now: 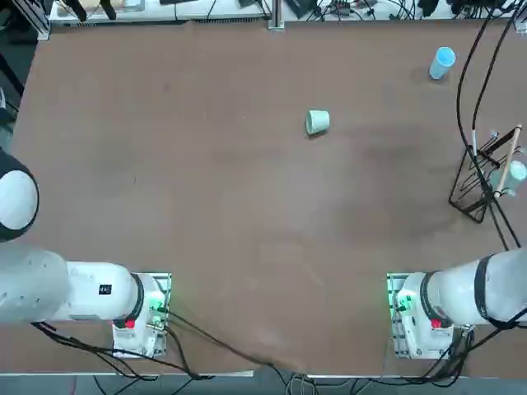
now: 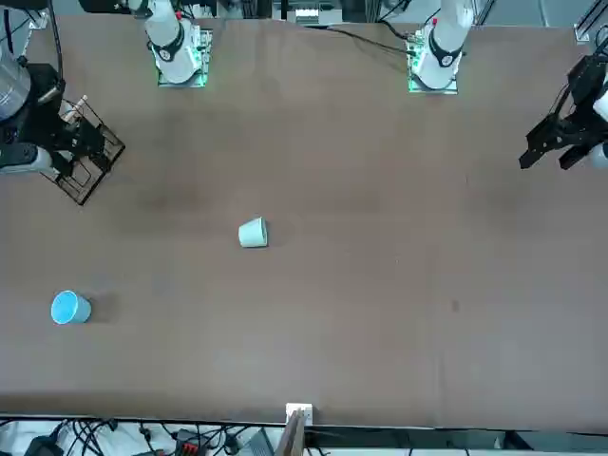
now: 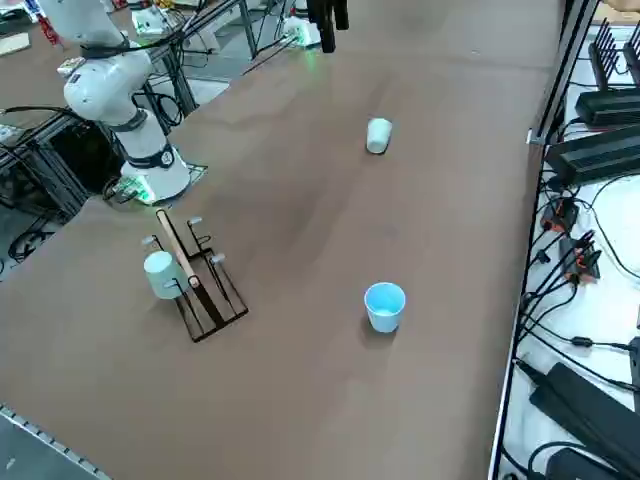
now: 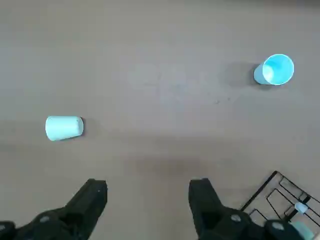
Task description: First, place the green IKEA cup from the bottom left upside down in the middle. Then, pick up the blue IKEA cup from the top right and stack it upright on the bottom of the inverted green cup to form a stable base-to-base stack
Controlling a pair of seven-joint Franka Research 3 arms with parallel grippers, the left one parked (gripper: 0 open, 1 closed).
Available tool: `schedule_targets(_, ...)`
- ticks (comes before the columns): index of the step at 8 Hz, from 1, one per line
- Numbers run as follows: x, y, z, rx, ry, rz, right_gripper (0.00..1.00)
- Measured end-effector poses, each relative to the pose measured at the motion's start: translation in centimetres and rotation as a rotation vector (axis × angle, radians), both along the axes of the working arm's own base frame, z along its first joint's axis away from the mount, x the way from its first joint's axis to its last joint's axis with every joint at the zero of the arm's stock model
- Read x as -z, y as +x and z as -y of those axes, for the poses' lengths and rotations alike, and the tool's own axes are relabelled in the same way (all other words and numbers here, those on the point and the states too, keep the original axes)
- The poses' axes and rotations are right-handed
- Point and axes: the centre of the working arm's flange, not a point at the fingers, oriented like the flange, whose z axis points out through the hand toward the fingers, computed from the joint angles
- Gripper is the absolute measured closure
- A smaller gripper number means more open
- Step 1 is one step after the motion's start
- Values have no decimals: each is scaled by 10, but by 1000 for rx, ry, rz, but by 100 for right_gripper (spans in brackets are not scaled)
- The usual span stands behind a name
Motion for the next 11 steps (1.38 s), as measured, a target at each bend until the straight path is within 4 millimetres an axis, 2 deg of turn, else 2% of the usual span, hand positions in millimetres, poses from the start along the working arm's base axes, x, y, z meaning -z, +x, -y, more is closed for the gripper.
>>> schedule_targets(4,6,3,0,2,0,-11,0)
schedule_targets(5,19,9,-4,-3,6,-28,0)
schedule_targets(6,38,18,-21,-38,9,-42,0)
schedule_targets(7,62,27,-56,-106,4,-47,0)
schedule_targets(8,92,34,-100,-218,-3,-49,0)
schedule_targets(9,128,40,-141,-380,-12,-48,0)
schedule_targets(10,166,45,-174,-553,-23,-49,0)
schedule_targets(11,199,48,-198,-699,-31,-50,0)
